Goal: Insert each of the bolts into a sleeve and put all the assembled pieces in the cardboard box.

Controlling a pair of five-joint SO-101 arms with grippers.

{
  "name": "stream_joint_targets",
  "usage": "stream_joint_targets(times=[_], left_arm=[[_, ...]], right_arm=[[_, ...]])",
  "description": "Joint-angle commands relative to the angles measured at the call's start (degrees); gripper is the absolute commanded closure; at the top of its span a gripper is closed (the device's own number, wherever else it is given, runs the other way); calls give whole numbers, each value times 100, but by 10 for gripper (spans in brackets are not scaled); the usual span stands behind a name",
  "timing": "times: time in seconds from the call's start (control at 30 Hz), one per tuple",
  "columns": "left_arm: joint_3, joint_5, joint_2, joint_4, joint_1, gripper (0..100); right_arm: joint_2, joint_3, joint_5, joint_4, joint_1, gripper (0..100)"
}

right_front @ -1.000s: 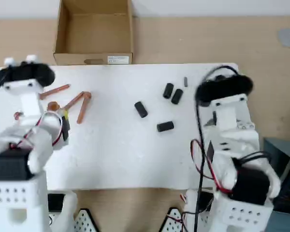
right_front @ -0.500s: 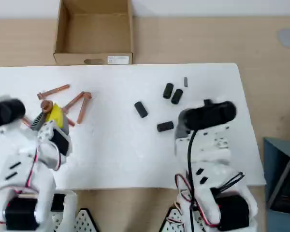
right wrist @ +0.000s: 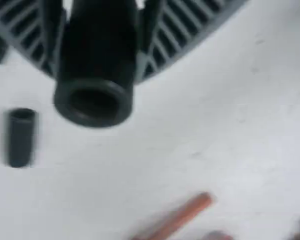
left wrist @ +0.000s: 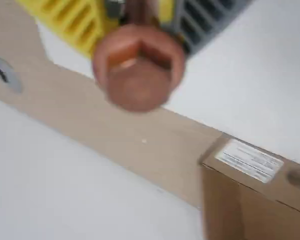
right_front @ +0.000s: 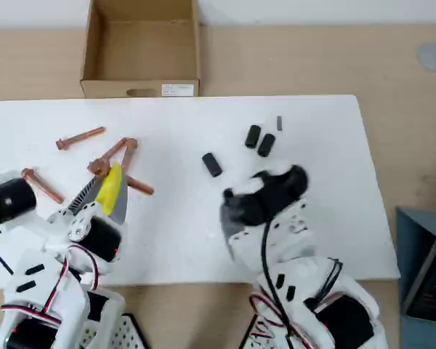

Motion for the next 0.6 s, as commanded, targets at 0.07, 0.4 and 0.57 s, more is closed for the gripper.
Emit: stream_joint_targets(times=[0.07,0.4,0.57], left_arm=[[-563,290,-22,-123,457,998],[-589,325,-22,-9,1011,998],[-651,308,-22,448,1442,998]], right_arm=[[-31,4,-35,-114,-901,989],[-48,110,-9,-185,-1727,989],[-48,233,343,-413,-1771,989]])
